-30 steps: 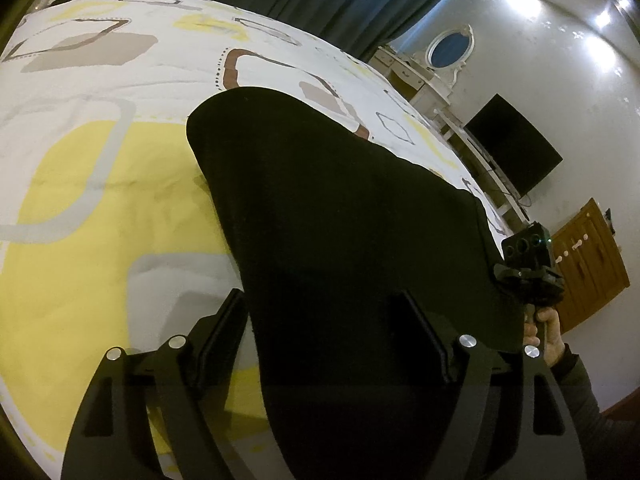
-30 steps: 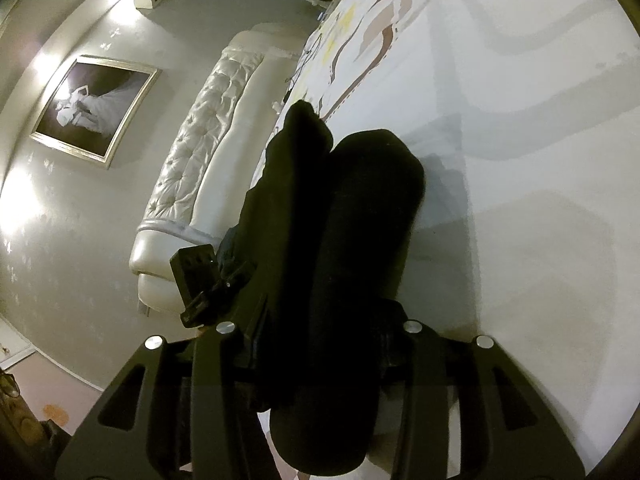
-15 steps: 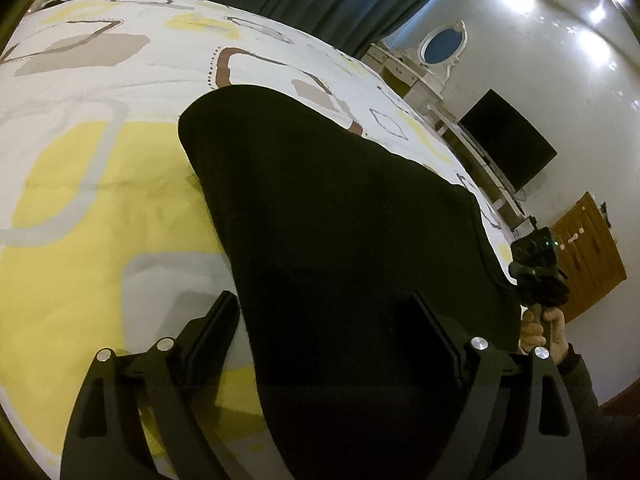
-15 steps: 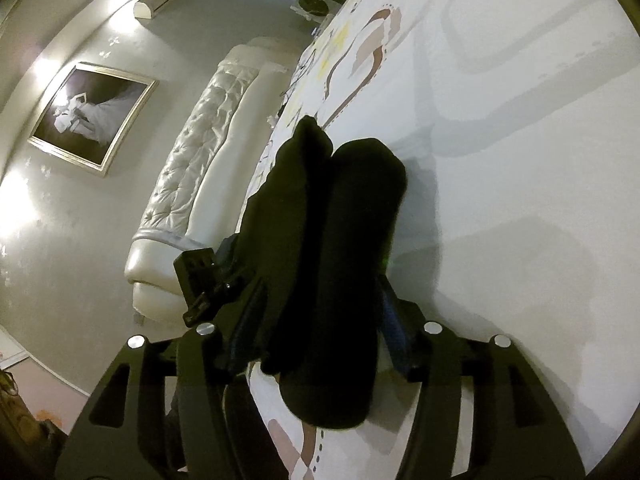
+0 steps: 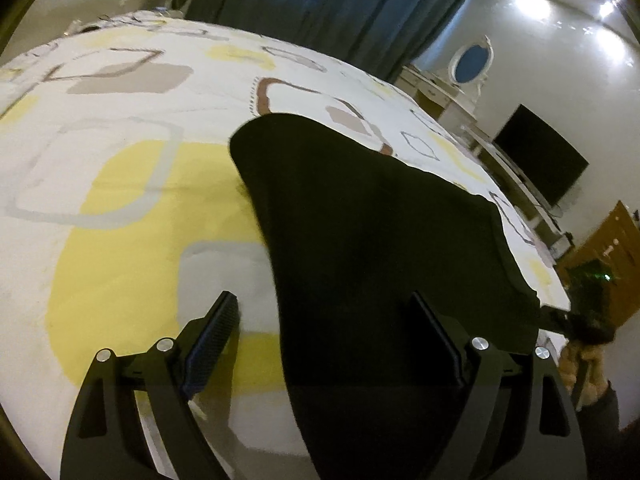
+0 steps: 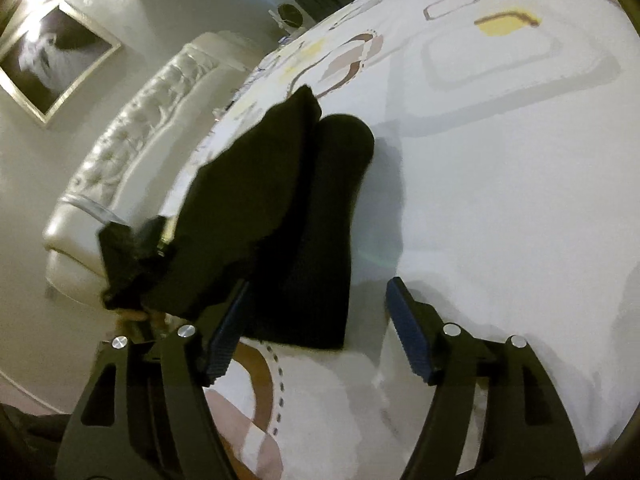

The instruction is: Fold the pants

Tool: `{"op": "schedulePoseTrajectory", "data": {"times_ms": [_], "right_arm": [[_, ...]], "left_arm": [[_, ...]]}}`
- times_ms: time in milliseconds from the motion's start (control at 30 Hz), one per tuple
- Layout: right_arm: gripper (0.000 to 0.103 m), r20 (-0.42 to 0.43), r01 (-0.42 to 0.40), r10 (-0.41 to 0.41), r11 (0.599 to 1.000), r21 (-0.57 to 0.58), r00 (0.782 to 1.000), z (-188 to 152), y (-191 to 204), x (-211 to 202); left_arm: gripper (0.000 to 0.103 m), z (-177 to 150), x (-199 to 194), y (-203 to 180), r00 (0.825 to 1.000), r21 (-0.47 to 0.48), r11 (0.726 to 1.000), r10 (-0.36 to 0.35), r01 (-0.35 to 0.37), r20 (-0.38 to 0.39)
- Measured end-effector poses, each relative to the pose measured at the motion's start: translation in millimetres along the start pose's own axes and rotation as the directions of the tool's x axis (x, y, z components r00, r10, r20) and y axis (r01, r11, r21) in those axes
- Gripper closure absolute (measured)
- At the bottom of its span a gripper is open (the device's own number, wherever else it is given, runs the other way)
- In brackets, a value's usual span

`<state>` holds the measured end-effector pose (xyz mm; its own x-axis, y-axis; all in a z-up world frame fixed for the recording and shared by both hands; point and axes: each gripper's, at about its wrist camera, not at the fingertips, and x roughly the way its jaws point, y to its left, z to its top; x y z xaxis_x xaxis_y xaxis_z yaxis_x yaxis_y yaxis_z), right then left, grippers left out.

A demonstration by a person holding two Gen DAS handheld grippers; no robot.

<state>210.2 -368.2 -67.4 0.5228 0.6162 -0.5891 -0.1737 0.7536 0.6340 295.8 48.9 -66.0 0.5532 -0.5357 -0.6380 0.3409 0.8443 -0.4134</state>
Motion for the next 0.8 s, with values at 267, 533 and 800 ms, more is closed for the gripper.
{"op": "schedulePoseTrajectory", "data": {"times_ms": [267,533,800], "right_arm": [[0.032,0.066,0.194,-0.191,0.980,-0.040,0.979,-34,23,-5],[0.024,0.122,0.335,-0.323,0.938,-0.093,0.938,-58,52,-1],[0.024,0.134,0.361,-0.344,0.923,-0.135,0.929,-74,74,6]], "left_arm": [[0.017,-21,-33,-15,0.986,0.015,0.991,0.133,-0.136,0.104],[0.017,-41,-61,-28,0.959,-0.020,0.970,0.243,-0.243,0.146],[0.017,-67,-78,-54,0.908,-0.036,0.920,0.391,-0.390,0.149]]}}
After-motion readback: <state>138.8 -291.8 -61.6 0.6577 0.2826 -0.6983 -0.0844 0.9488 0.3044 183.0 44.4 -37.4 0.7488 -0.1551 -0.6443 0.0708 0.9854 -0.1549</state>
